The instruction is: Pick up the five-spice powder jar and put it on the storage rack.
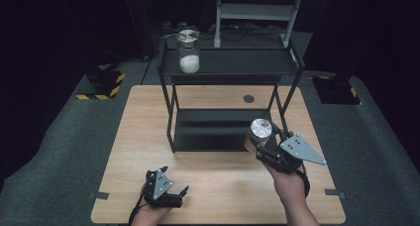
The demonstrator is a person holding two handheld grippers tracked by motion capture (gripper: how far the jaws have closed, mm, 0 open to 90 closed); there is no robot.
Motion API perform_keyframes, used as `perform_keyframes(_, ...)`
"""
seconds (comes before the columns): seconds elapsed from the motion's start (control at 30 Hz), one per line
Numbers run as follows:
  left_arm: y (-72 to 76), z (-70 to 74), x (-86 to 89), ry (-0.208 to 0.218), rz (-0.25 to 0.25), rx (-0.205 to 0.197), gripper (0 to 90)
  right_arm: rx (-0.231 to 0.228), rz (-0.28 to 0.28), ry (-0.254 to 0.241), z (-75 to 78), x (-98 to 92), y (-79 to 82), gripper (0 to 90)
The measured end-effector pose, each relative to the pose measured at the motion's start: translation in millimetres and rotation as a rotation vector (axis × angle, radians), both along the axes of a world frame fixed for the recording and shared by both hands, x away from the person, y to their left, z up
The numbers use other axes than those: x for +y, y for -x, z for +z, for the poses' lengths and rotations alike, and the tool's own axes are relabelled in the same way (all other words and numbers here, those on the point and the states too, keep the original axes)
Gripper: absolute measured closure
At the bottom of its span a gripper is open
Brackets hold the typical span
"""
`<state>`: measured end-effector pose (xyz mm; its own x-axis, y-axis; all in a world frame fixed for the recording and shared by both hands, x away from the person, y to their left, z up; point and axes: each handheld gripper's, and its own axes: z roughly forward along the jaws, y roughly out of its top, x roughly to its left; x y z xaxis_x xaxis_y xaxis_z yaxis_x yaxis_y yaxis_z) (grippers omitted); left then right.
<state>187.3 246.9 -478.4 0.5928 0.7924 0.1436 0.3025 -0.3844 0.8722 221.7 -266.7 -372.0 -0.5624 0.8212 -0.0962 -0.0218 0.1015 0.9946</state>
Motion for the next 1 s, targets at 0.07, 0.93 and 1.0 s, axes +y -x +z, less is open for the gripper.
perform_keyframes(0.07,0.1,-0.1,0.3,0.002,0.000,0.000,0.8,-0.002,0.006,-0.011,5.5,0.1,-3.2,33.7)
perform_keyframes(0.93,-0.6,-0.2,2.6,0.010,-0.003,0.002,0.8,-0.052,0.000,-0.012,42.7,9.0,-22.5,33.7)
perform_keyframes(1.0,-0.7,-0.3,2.7,0.011,-0.004,0.002,0.8,-0.054,0.000,-0.013,45.3,9.5,-23.6,33.8)
